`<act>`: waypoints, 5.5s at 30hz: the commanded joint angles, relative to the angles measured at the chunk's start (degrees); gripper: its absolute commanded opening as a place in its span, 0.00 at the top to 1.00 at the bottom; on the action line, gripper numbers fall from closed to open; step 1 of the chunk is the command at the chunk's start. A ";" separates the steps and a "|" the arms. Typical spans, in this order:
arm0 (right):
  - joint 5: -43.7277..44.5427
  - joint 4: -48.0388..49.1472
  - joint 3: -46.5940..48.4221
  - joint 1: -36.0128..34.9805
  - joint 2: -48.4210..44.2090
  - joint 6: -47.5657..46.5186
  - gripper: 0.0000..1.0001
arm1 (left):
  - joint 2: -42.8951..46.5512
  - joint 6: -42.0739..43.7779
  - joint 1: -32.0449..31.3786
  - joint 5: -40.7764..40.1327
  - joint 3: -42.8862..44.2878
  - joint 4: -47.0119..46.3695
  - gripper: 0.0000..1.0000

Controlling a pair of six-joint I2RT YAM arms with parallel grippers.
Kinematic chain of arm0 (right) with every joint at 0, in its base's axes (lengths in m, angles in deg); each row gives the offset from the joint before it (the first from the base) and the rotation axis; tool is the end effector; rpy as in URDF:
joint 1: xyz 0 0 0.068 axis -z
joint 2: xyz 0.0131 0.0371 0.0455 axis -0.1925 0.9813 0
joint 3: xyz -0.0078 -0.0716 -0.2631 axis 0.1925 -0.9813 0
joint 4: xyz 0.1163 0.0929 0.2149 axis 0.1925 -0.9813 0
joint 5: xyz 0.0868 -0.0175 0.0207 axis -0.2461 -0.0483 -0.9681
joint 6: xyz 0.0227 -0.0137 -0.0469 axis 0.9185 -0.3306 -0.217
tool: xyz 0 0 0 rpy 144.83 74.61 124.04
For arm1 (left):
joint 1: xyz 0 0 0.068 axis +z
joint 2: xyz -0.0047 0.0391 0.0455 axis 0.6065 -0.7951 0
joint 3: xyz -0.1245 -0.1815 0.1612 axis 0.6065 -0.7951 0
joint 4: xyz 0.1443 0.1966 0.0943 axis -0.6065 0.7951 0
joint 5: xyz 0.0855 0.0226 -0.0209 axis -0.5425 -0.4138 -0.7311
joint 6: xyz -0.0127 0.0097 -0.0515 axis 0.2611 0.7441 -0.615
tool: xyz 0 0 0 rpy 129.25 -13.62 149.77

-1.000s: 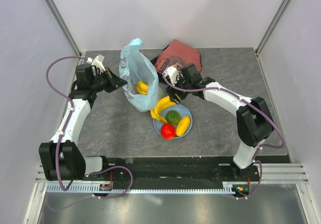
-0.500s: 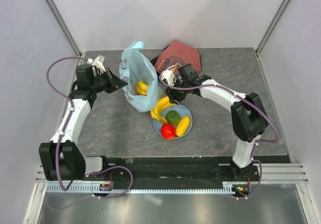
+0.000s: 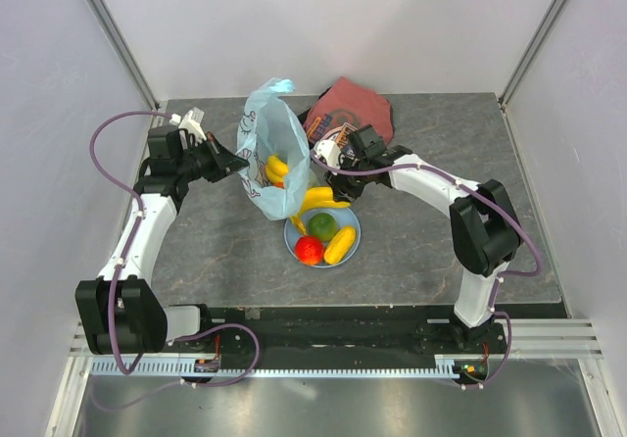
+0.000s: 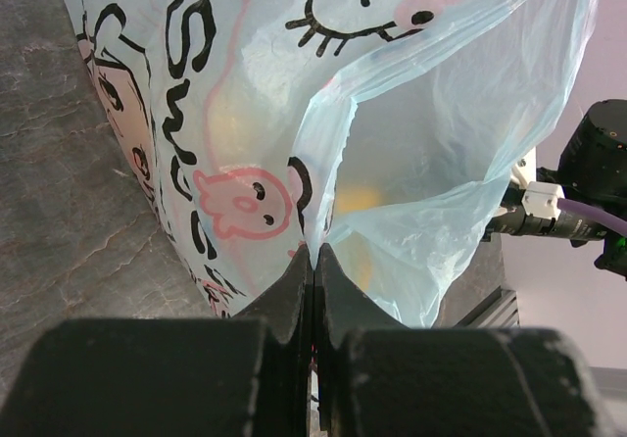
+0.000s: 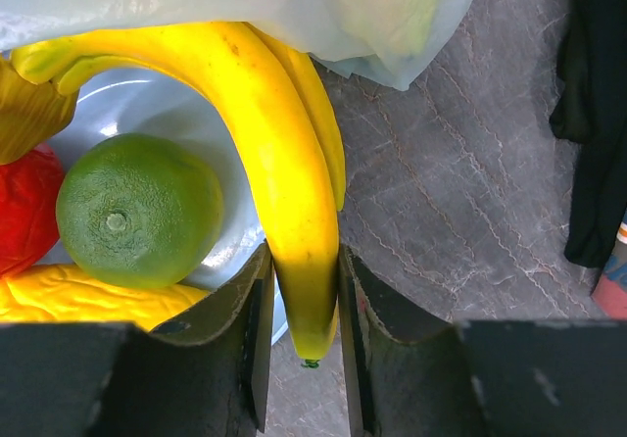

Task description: Place the fruits into the plastic bag

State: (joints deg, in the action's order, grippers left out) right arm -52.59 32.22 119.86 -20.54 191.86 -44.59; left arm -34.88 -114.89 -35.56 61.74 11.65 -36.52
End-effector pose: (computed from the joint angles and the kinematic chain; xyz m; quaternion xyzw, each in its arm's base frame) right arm 0.3356 0.2228 0.2207 -0.5174 0.7794 0.1948 0.2949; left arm 0.2825 -0.0121 0.3087 -0.0723 0.8338 -0.3743 0.3992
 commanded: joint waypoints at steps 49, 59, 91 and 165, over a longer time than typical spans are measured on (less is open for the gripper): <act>-5.72 18.80 2.71 11.54 -24.44 40.74 1.00 | 1.32 -2.30 -0.11 -6.10 1.24 -2.75 0.99; 0.35 10.72 17.21 -5.09 -16.18 34.07 1.00 | 0.53 -1.51 -0.20 -5.84 2.55 -2.48 0.98; 37.08 -17.92 45.24 -9.32 8.44 31.44 1.00 | 1.58 -0.45 -0.29 -3.03 1.94 -3.45 0.99; -2.18 22.66 21.02 -10.90 -2.78 38.82 0.42 | 0.53 -1.68 -1.08 0.40 -1.75 -7.49 0.99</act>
State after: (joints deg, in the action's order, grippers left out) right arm -41.42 38.67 147.42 -31.27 199.01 -8.57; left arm -35.17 -116.87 -36.56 62.14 10.03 -41.97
